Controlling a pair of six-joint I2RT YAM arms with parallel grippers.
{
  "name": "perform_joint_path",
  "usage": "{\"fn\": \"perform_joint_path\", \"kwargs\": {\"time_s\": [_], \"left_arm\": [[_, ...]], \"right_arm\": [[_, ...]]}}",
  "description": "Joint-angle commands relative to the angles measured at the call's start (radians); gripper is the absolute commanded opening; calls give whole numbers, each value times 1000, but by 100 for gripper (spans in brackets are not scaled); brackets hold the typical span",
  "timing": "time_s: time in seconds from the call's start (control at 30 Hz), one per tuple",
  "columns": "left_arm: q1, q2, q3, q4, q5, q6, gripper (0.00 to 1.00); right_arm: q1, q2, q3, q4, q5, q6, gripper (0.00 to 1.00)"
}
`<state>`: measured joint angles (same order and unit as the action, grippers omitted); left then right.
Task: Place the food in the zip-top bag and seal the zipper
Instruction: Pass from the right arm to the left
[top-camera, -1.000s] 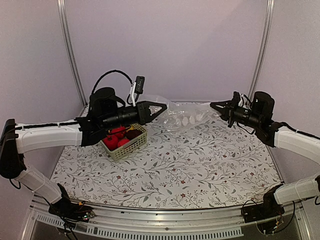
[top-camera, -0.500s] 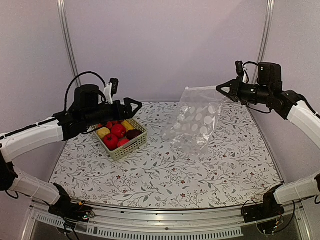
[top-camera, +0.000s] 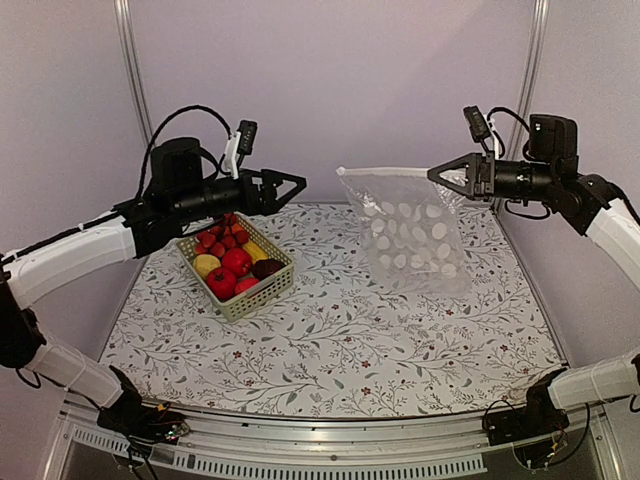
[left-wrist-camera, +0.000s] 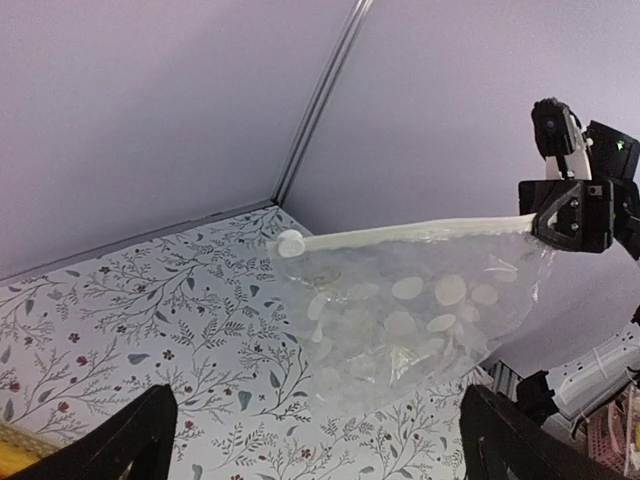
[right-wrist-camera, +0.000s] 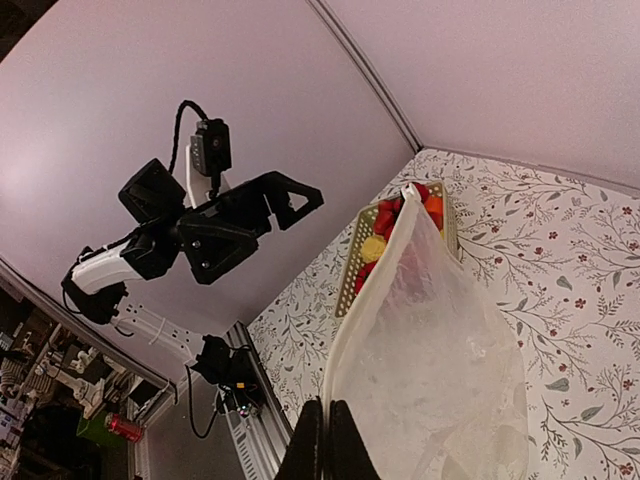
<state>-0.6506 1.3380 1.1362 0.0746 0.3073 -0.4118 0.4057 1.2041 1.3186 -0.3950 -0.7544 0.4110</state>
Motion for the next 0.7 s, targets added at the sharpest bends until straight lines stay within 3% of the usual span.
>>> {"fn": "perform_joint_path", "kwargs": {"time_s": [0.0, 0.33, 0.67], "left_arm": [[-38, 92, 77, 150, 204, -16, 100], [-62, 161, 154, 316, 355, -131, 100], [-83, 208, 195, 304, 361, -151, 96]], "right_arm": [[7, -77, -8, 103, -107, 54, 0], [6, -122, -38, 274, -158, 145, 0], [7, -128, -85, 429, -209, 247, 0]]}}
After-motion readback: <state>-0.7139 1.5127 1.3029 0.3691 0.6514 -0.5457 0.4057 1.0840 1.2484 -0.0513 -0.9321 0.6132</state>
